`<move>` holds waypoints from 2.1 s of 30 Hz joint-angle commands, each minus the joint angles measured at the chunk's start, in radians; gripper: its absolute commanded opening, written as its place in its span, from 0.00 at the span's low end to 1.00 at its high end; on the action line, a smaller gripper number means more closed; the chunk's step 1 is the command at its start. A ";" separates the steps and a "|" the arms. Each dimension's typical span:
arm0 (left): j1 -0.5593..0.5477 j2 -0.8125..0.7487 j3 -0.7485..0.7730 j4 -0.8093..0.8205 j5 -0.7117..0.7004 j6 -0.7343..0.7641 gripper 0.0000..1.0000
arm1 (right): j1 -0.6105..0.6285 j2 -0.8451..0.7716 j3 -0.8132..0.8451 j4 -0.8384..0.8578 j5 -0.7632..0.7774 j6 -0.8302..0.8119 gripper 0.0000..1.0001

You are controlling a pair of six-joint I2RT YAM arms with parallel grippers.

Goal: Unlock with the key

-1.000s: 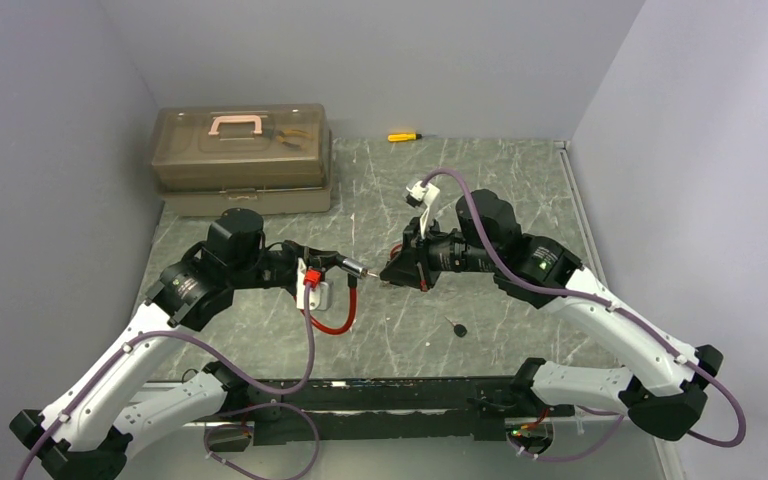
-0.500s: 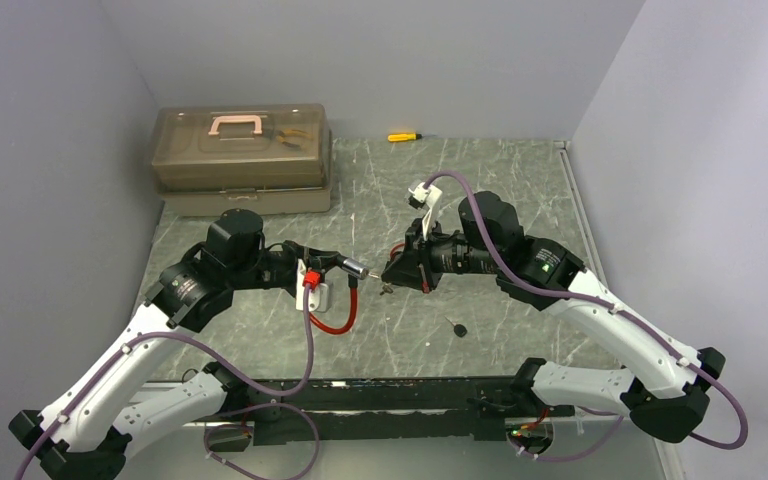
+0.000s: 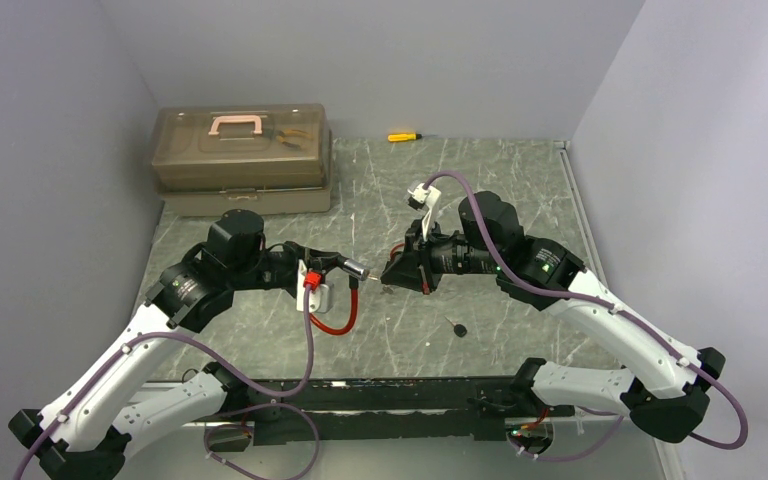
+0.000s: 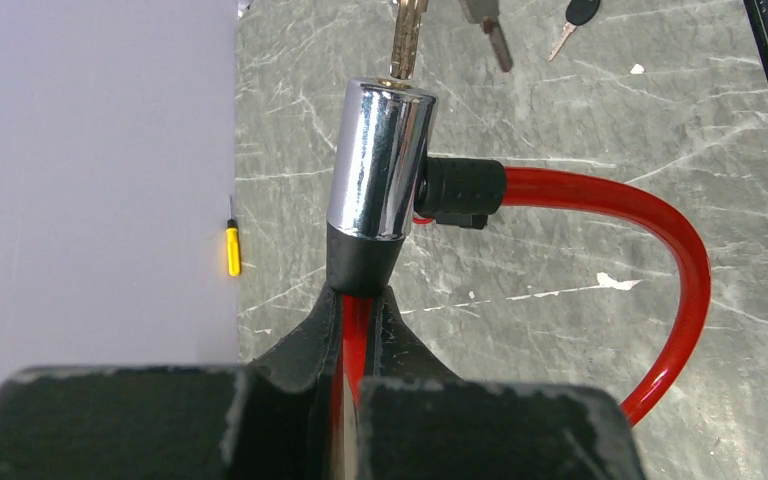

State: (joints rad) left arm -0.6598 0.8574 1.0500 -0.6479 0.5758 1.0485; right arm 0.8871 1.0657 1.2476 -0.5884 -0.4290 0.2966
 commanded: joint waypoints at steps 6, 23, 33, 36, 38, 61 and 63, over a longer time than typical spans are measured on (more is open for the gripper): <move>-0.009 -0.012 0.014 0.065 0.009 -0.015 0.00 | 0.006 -0.021 0.006 0.052 0.012 0.003 0.00; -0.014 -0.021 0.016 0.066 0.013 -0.020 0.00 | 0.005 -0.004 -0.024 0.064 0.035 0.005 0.00; -0.020 -0.024 0.018 0.081 0.008 -0.031 0.00 | -0.002 -0.003 -0.072 0.114 0.042 0.033 0.00; -0.021 -0.027 0.017 0.082 0.001 -0.029 0.00 | -0.003 -0.004 -0.090 0.131 0.044 0.049 0.00; -0.024 -0.029 0.015 0.084 -0.005 -0.025 0.00 | -0.006 -0.006 -0.103 0.145 0.048 0.061 0.00; -0.182 0.005 0.033 0.110 -0.140 -0.017 0.00 | -0.007 0.060 -0.150 0.329 0.034 0.151 0.00; -0.187 0.013 0.041 0.117 -0.145 -0.042 0.00 | -0.007 0.066 -0.145 0.317 0.041 0.144 0.00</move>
State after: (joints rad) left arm -0.7956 0.8597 1.0378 -0.6785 0.3180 1.0489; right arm 0.8776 1.1007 1.1007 -0.3740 -0.4026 0.4313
